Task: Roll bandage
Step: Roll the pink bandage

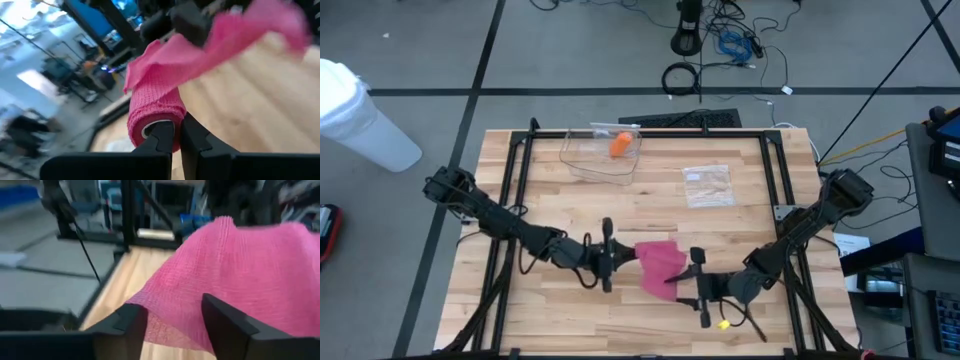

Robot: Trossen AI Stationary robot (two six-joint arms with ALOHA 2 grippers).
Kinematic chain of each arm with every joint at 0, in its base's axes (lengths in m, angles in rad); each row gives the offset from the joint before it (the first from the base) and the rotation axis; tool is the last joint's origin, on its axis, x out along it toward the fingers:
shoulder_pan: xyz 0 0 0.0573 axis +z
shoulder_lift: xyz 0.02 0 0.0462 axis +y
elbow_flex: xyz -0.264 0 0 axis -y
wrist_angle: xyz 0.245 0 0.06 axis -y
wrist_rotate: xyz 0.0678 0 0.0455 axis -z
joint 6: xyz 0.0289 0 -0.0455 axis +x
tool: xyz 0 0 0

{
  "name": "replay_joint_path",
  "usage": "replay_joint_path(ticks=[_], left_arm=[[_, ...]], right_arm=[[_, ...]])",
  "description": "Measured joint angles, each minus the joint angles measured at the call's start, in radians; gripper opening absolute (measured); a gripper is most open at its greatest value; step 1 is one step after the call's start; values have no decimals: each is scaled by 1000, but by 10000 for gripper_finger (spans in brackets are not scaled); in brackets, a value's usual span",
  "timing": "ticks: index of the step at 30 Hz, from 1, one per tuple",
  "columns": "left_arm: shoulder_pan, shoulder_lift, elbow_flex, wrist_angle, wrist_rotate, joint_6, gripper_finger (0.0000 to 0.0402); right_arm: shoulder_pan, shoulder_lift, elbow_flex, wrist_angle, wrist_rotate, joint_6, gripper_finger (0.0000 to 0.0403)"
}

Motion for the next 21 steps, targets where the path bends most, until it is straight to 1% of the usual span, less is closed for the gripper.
replay_joint_path(ticks=[2,3,6,7,8,10,12,13,14,15,17,18,20,21], left_arm=[[-8,0,0,2,-63,48,9],[-12,0,0,1,-103,66,9],[-30,0,0,28,-215,108,9],[-35,0,1,40,-235,126,9],[-39,0,8,42,-244,138,9],[-40,0,31,44,-246,154,9],[-38,0,54,50,-253,150,9],[-38,0,63,50,-254,141,9],[-38,0,71,50,-256,133,9],[-38,0,79,49,-260,132,9],[-39,0,91,49,-279,134,8],[-38,0,95,49,-288,137,8],[-32,0,99,49,-297,156,8],[-28,0,101,49,-301,162,8]], right_arm=[[7,-4,1,9,2,-8,197],[9,-4,1,-14,2,1,204],[10,-3,1,-129,29,1,216],[10,-3,1,-160,58,-43,219],[10,-3,1,-186,109,-128,222],[8,-2,1,-192,252,-361,228],[-3,-1,0,-103,359,-604,232],[-5,-1,0,-25,378,-702,233],[-6,-2,2,55,378,-769,233],[-4,-2,7,110,348,-810,233],[5,-4,11,130,243,-822,233],[7,-2,11,119,214,-818,233],[0,4,10,67,228,-817,235],[-7,5,10,33,269,-838,237]])
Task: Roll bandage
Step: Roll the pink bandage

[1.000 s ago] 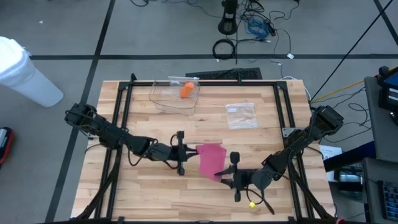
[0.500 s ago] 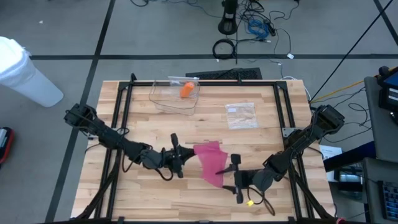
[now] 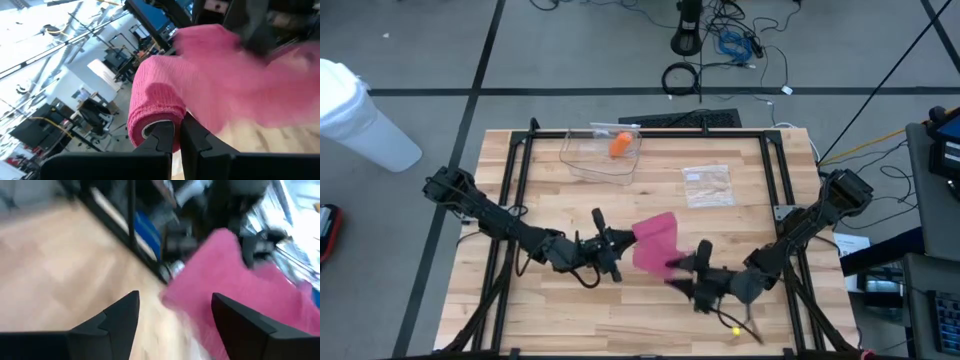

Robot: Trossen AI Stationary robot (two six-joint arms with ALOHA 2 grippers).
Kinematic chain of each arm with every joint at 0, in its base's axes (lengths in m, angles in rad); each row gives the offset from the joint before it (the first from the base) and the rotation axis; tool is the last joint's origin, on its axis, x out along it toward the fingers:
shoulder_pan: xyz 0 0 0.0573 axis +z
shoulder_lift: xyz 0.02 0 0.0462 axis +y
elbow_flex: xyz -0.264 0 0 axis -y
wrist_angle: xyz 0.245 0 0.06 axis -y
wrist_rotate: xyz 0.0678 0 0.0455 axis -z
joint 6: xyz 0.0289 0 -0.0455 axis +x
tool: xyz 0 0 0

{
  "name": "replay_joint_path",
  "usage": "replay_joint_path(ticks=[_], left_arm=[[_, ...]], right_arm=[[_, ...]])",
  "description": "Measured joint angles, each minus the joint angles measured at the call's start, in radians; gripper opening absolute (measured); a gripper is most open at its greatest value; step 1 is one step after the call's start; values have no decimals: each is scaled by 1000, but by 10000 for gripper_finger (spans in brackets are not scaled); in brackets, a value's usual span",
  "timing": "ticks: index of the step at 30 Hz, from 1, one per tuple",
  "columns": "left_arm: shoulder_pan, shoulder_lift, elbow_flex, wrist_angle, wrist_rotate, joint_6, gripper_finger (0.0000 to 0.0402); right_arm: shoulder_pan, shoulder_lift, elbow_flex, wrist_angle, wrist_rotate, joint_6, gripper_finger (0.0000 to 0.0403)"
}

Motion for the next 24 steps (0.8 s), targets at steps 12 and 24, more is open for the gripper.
replay_joint_path(ticks=[12,24], left_arm=[[2,0,24,0,-46,67,8],[-50,-8,24,-57,63,-240,8]], right_arm=[[7,1,-1,-9,76,401,250],[78,-52,-1,-83,65,737,236]])
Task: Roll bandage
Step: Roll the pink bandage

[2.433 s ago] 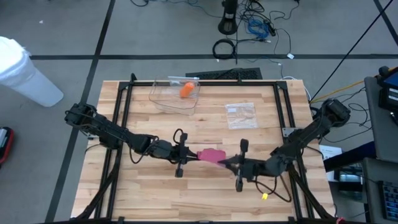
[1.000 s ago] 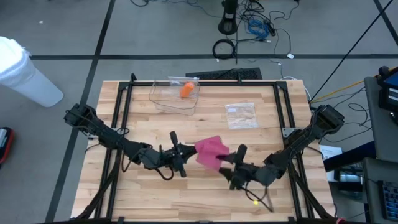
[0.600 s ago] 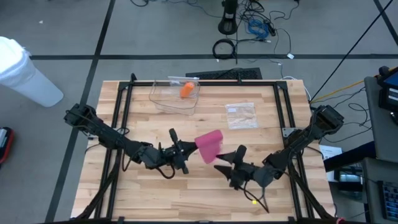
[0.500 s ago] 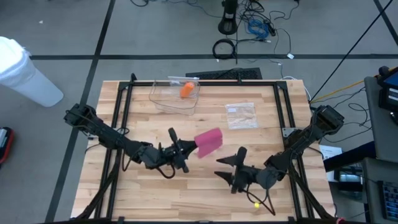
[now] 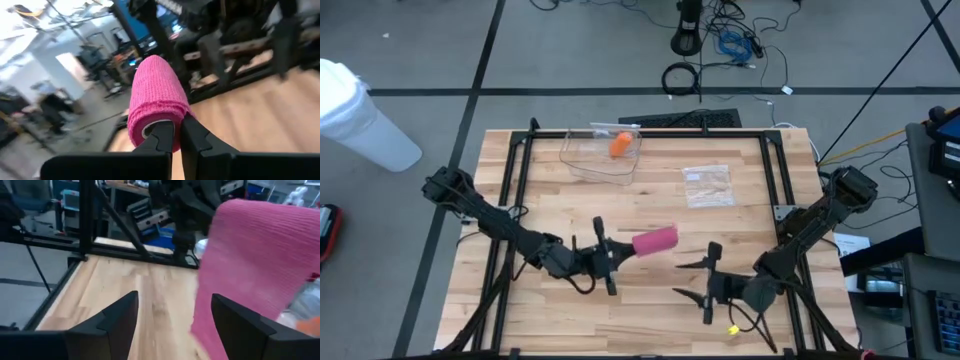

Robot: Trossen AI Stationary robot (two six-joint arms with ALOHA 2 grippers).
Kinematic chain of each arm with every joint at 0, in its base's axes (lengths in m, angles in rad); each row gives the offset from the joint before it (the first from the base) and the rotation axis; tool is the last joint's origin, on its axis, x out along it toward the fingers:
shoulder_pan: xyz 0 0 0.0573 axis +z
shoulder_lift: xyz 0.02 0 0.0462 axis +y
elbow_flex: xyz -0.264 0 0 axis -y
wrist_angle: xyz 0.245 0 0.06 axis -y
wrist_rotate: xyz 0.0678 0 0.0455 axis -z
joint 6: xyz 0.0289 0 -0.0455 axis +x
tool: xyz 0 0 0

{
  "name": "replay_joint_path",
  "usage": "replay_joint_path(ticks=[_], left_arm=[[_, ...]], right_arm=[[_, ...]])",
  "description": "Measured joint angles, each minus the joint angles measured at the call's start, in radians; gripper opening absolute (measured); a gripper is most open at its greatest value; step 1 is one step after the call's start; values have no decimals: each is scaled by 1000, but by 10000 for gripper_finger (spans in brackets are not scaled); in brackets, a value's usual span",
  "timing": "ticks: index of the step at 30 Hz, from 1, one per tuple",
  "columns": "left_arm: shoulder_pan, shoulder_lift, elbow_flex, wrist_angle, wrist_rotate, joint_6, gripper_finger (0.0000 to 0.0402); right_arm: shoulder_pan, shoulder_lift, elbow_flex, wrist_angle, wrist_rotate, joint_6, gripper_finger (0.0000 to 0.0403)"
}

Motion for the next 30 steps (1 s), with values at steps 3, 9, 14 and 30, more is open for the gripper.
replay_joint_path(ticks=[3,9,14,30], left_arm=[[11,-18,0,-10,110,-80,8],[41,-80,0,-107,305,-205,9],[55,-109,0,-202,316,-227,9],[103,-109,-13,-295,318,-306,9]], right_arm=[[9,-12,-1,-2,46,-16,236],[44,-22,-1,110,44,-160,235],[51,-22,-43,130,81,-169,235],[-107,-21,-453,509,-141,191,235]])
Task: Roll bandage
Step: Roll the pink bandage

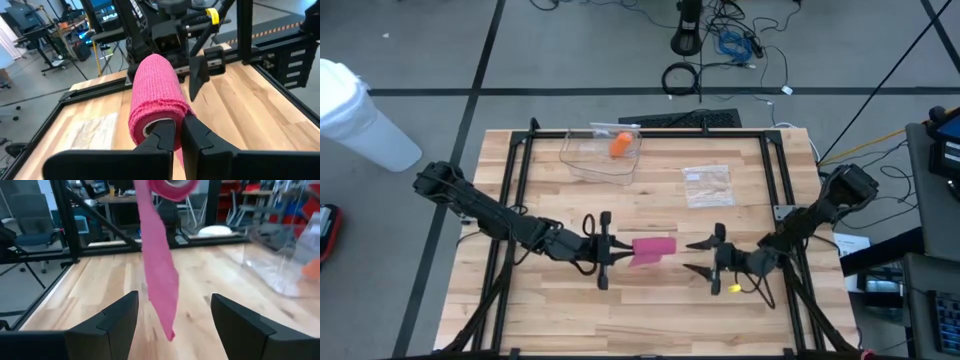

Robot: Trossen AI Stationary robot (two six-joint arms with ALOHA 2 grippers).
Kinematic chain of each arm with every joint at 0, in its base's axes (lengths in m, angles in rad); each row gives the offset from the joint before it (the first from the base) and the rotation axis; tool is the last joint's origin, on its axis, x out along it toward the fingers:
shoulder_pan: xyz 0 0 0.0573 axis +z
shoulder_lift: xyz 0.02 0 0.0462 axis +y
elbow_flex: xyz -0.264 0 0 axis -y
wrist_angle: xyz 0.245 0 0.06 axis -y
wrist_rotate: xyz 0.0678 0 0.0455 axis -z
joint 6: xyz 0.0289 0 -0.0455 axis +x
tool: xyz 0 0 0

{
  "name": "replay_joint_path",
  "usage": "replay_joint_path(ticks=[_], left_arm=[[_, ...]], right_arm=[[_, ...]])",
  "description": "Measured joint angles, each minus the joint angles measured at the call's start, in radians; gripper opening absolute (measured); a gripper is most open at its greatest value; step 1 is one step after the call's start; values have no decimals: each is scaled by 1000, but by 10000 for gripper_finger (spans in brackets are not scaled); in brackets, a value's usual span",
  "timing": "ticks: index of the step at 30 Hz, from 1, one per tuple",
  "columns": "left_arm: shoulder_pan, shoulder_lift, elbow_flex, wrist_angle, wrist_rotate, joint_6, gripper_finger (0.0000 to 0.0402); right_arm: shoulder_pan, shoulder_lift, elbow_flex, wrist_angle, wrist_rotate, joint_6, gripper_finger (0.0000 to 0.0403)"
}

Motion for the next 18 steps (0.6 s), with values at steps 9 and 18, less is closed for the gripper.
replay_joint_path(ticks=[9,18], left_arm=[[83,1,-136,205,70,-45,9],[155,0,-163,197,148,-69,9]], right_arm=[[-75,49,4,-15,-108,59,235],[-93,133,35,-6,-104,113,235]])
